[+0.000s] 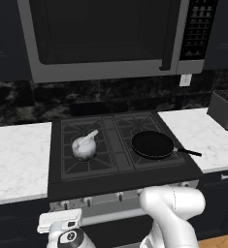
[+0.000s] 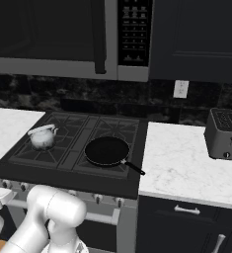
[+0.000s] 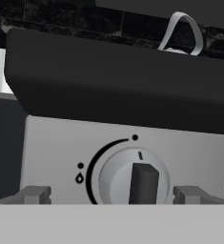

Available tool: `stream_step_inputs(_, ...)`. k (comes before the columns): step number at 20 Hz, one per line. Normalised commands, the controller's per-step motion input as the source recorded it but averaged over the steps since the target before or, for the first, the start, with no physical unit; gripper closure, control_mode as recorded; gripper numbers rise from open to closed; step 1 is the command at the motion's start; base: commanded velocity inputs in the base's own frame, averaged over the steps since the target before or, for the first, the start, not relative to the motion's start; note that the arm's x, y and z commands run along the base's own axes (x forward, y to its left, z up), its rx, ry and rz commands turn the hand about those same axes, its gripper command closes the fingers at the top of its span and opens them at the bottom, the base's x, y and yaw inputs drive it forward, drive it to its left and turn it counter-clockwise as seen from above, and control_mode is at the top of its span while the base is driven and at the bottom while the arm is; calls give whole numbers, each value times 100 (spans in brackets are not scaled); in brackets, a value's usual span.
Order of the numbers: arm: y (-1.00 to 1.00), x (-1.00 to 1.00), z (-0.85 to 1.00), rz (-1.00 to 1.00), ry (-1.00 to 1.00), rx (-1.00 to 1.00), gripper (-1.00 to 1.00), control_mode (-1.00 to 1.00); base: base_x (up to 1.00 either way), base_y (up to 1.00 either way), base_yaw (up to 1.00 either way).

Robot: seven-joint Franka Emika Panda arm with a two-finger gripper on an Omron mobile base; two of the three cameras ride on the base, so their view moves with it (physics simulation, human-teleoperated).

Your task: Pick the kettle from the counter and place it on a stove burner. Then turn the burner on.

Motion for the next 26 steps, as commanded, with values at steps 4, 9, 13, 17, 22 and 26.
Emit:
stream_step_inputs(4,30,0,0,0,0,-1,-100,-100,0,0,0)
stream_step_inputs(9,35,0,9,0,0,-4,-100,-100,0,0,0)
stream_step_inputs(13,51,0,20,0,0,-8,-100,-100,0,0,0)
stream_step_inputs(17,55,0,40,0,0,-10,-100,-100,0,0,0)
stream_step_inputs(22,55,0,49,2,0,-11,-100,-100,0,0,0)
stream_step_inputs(26,58,0,57,3,0,-13,-100,-100,0,0,0)
